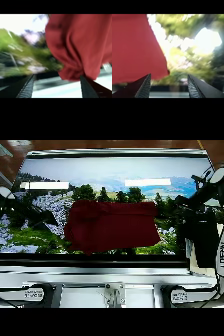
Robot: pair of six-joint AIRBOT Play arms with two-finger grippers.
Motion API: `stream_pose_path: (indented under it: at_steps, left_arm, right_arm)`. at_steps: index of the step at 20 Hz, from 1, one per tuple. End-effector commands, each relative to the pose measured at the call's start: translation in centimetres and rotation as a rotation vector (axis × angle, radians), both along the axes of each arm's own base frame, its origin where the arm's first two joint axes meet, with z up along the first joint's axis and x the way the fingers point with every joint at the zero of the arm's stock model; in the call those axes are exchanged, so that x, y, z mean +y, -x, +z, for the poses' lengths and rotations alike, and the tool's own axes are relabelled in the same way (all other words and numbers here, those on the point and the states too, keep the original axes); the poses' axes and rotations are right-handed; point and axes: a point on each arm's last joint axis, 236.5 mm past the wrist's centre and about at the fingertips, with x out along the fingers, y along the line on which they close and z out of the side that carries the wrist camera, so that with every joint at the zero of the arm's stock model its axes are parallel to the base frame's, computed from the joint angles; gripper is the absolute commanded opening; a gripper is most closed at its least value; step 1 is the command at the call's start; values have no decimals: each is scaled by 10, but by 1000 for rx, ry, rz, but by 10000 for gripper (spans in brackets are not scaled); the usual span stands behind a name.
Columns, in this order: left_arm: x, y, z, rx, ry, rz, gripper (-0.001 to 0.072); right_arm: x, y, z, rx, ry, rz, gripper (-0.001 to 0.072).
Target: Fold the shirts.
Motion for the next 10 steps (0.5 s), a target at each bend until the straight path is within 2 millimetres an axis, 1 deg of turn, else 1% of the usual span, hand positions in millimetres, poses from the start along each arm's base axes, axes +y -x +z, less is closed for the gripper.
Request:
stream_pose_path:
  at_steps: [1,3,6,8,10]
  left_arm:
    - [-39,37,-38,-10,139,102,668]
    - [-54,44,-57,-4,191,176,669]
    - [-65,45,-74,-15,184,209,668]
    - [-73,35,-77,-58,164,206,667]
    - [-80,20,-78,-115,151,228,655]
  right_arm:
    - [9,28,-15,78,-130,-37,571]
    - [21,25,-24,68,-166,-44,571]
    - [25,18,-30,38,-159,-45,571]
    - [26,13,-30,20,-154,-44,571]
    - [27,13,-30,20,-155,-45,571]
